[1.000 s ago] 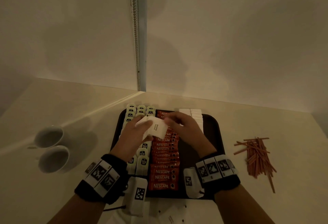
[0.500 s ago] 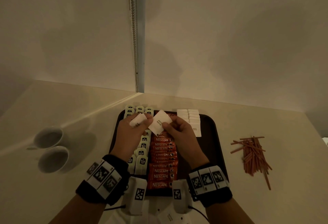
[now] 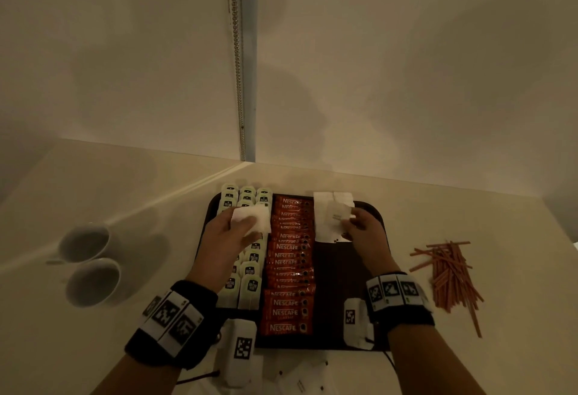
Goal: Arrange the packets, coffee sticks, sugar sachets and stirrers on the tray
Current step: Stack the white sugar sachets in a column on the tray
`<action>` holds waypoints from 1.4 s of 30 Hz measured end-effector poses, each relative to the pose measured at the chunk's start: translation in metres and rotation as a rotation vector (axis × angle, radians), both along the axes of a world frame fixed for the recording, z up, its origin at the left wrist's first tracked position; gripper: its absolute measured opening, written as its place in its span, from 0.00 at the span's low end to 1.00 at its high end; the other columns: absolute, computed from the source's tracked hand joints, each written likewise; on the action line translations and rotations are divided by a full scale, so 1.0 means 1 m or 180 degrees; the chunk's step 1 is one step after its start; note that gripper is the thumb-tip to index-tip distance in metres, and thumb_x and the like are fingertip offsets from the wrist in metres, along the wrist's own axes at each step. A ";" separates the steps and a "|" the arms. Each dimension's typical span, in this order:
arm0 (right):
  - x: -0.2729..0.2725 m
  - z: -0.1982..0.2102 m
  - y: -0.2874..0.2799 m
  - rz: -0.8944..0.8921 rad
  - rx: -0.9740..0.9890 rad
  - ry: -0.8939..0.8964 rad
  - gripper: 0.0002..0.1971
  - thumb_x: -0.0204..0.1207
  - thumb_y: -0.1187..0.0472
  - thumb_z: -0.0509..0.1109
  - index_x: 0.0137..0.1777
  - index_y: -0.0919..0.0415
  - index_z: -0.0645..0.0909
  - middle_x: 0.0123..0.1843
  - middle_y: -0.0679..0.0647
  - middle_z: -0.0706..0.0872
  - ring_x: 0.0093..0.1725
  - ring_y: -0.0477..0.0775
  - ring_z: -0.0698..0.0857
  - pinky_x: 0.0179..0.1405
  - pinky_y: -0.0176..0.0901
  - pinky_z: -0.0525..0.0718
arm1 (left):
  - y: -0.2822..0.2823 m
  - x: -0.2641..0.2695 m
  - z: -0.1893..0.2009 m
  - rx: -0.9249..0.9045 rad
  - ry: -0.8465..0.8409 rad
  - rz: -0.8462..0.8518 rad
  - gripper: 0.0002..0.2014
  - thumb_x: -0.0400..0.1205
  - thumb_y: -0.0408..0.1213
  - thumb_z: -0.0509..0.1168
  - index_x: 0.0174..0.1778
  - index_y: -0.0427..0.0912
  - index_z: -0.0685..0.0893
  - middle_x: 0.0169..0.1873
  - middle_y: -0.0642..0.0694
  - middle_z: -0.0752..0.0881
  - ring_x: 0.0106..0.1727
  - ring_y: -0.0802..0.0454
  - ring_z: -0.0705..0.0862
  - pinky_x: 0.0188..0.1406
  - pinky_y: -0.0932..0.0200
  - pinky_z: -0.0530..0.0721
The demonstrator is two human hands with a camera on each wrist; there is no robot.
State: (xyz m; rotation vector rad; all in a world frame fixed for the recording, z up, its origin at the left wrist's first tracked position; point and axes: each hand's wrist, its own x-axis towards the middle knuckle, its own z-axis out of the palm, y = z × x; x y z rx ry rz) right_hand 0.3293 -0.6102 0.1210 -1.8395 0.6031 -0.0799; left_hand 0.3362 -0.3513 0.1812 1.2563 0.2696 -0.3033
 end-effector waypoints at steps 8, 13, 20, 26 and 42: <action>-0.005 -0.047 -0.004 -0.0013 -0.0408 0.0601 0.07 0.76 0.63 0.71 0.52 0.54 0.77 0.53 0.57 0.86 0.51 0.56 0.86 0.55 0.54 0.86 | 0.000 0.002 -0.007 -0.0082 0.0173 0.0241 0.06 0.83 0.23 0.58 0.50 0.35 0.79 0.53 0.43 0.80 0.50 0.45 0.83 0.35 0.63 0.89; 0.003 -0.043 0.001 -0.0148 -0.0568 0.0599 0.09 0.75 0.64 0.73 0.53 0.60 0.79 0.50 0.54 0.84 0.50 0.52 0.84 0.49 0.43 0.83 | -0.002 0.006 -0.003 -0.0240 0.0326 0.0294 0.10 0.83 0.21 0.53 0.45 0.36 0.77 0.53 0.42 0.77 0.50 0.41 0.80 0.31 0.62 0.89; 0.009 -0.047 0.009 -0.0160 -0.1000 0.0541 0.08 0.75 0.66 0.72 0.52 0.66 0.79 0.47 0.55 0.82 0.47 0.51 0.81 0.48 0.40 0.81 | -0.002 0.007 -0.004 -0.0314 0.0391 0.0191 0.08 0.82 0.21 0.56 0.43 0.36 0.74 0.55 0.39 0.79 0.54 0.42 0.82 0.42 0.56 0.90; 0.008 -0.036 0.014 -0.0063 -0.1170 0.0292 0.13 0.73 0.59 0.75 0.54 0.61 0.78 0.52 0.54 0.79 0.49 0.51 0.80 0.43 0.34 0.77 | 0.001 0.004 -0.003 0.0303 -0.0023 -0.0096 0.05 0.80 0.25 0.66 0.52 0.31 0.82 0.48 0.35 0.88 0.48 0.45 0.88 0.40 0.67 0.87; -0.028 0.058 0.087 0.0838 0.1710 -0.0746 0.05 0.76 0.59 0.68 0.42 0.59 0.82 0.43 0.57 0.85 0.43 0.56 0.85 0.44 0.51 0.85 | -0.017 0.004 0.018 0.1470 -0.1386 -0.0332 0.08 0.73 0.33 0.75 0.40 0.52 0.89 0.31 0.62 0.89 0.37 0.64 0.88 0.39 0.72 0.84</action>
